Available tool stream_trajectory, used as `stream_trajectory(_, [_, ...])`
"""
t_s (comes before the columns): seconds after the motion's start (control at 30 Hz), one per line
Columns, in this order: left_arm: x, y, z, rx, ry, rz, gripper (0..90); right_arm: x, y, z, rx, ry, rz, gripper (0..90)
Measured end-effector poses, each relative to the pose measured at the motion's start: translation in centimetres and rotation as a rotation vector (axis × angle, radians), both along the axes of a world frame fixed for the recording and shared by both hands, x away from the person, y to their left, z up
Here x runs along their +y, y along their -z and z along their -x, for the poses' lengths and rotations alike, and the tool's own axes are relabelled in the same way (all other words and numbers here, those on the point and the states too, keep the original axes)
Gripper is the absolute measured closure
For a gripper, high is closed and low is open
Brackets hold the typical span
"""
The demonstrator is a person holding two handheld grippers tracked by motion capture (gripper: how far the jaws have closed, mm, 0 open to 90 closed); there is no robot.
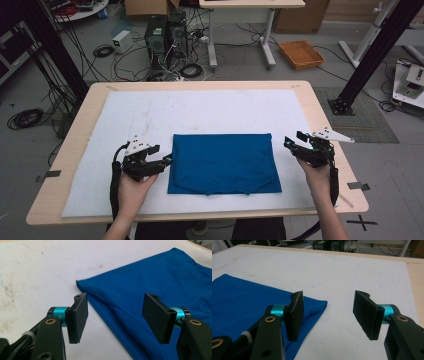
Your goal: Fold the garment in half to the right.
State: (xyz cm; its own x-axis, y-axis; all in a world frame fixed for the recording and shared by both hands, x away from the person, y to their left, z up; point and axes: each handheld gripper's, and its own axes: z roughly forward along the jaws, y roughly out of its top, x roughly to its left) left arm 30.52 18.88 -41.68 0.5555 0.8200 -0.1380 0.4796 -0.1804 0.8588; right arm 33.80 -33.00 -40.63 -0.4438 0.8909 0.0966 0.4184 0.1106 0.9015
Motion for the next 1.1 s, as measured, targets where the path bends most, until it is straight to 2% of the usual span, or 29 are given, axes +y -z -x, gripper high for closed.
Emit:
stream_trajectory(0.17, [-0.2, 0.7, 1.8, 0.064, -0.022, 0.021, 37.7, -0.2, -0.2, 0.4, -0.013, 0.002, 0.013, 42.1])
stream_trajectory(0.27, [0.1, 1.5, 3.0, 0.115, -0.034, 0.058, 38.0, -0.4, -0.1, 0.4, -0.014, 0.003, 0.013, 42.1])
stream_trajectory(0.4, [0.5, 2.8, 4.0, 0.215, -0.058, 0.133, 39.2, -0.5, -0.1, 0.4, -0.011, 0.003, 0.013, 42.1])
stream_trajectory(0.47, [0.5, 3.2, 4.3, 0.248, -0.069, 0.163, 40.4, -0.5, -0.1, 0.4, -0.018, 0.001, 0.015, 42.1])
stream_trajectory(0.53, [0.4, 3.5, 4.5, 0.270, -0.069, 0.176, 41.0, -0.3, -0.2, 0.5, -0.017, 0.001, 0.014, 42.1])
stream_trajectory(0.67, [0.2, 3.5, 4.6, 0.282, -0.092, 0.180, 45.3, -0.1, -0.3, 0.5, -0.023, -0.002, 0.018, 42.1])
stream_trajectory(0.83, [-0.4, 3.7, 4.5, 0.291, -0.094, 0.207, 48.2, 0.4, -0.1, 0.3, -0.021, -0.011, 0.023, 42.1])
stream_trajectory(1.1, [-2.0, 3.6, 4.2, 0.292, -0.109, 0.179, 57.4, 1.3, -0.2, 0.3, -0.026, -0.031, 0.028, 42.1])
